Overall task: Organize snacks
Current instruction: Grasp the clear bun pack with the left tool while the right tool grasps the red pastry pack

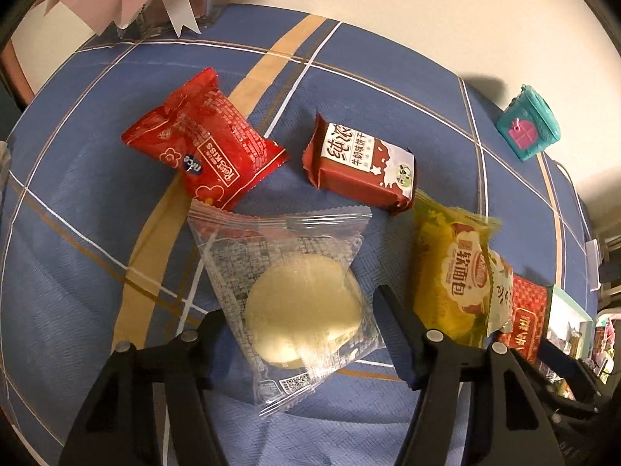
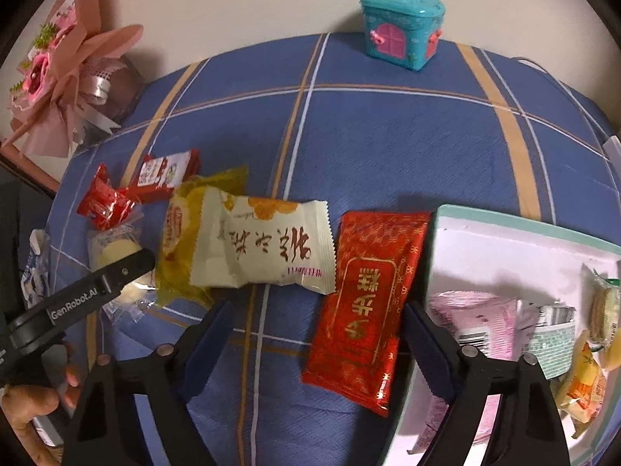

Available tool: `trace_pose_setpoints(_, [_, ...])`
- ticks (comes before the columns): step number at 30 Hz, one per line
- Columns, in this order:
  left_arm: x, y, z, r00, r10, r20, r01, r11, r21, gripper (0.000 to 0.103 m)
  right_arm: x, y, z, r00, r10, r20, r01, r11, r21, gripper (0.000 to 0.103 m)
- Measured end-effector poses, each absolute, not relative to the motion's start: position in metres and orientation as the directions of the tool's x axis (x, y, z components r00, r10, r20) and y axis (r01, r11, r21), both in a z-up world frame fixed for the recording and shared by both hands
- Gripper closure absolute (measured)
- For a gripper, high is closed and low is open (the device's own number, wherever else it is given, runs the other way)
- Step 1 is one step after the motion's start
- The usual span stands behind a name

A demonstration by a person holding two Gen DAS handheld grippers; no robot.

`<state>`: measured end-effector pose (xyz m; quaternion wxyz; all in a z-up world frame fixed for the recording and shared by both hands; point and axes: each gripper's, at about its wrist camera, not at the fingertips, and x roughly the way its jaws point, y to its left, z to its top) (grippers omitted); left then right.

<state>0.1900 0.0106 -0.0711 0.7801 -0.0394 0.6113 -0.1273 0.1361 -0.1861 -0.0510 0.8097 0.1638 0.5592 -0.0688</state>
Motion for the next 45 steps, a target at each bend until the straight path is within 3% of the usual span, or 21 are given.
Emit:
trace_pose_setpoints(11, [0.198, 0.002, -0.083, 0.213, -0.235, -0.948, 0.159, 0.966, -0.204, 0.036, 0.14, -0.173, -0.075, 0.319, 0.045, -0.947, 0.296, 0.944, 0.144, 0.026])
trace_pose_setpoints(19, [0.197, -0.005, -0.087, 0.218, -0.228, -0.949, 0.168, 0.967, -0.194, 0.035, 0.149, -0.149, -0.084, 0.297, -0.084, -0.951, 0.313, 0.95, 0.014, 0.026])
trace_pose_setpoints(26, [0.192, -0.021, -0.095, 0.233, -0.21, -0.949, 0.213, 0.964, -0.161, 0.025, 0.146, -0.142, -0.086, 0.312, -0.088, -0.946, 0.336, 0.942, 0.023, 0.024])
trace_pose_setpoints(31, [0.192, -0.023, -0.097, 0.242, -0.229, -0.943, 0.202, 0.962, -0.182, 0.022, 0.139, -0.151, -0.086, 0.314, -0.069, -0.947, 0.317, 0.948, 0.036, 0.016])
trace_pose_setpoints(36, [0.195, -0.017, -0.095, 0.247, -0.24, -0.939, 0.18, 0.963, -0.2, 0.025, 0.135, -0.148, -0.086, 0.319, -0.068, -0.945, 0.336, 0.941, 0.046, 0.015])
trace_pose_setpoints(38, [0.195, -0.015, -0.093, 0.256, -0.207, -0.944, 0.176, 0.97, -0.165, 0.036, 0.134, -0.148, -0.084, 0.318, -0.077, -0.945, 0.344, 0.938, 0.039, 0.02])
trace_pose_setpoints(43, [0.2, -0.007, -0.09, 0.266, -0.197, -0.944, 0.155, 0.975, -0.16, 0.045, 0.129, -0.157, -0.077, 0.325, -0.088, -0.942, 0.364, 0.931, 0.039, 0.044])
trace_pose_setpoints(45, [0.197, -0.001, -0.086, 0.275, -0.183, -0.944, 0.152, 0.978, -0.145, 0.046, 0.127, -0.161, -0.076, 0.326, -0.091, -0.941, 0.366, 0.93, 0.037, 0.048])
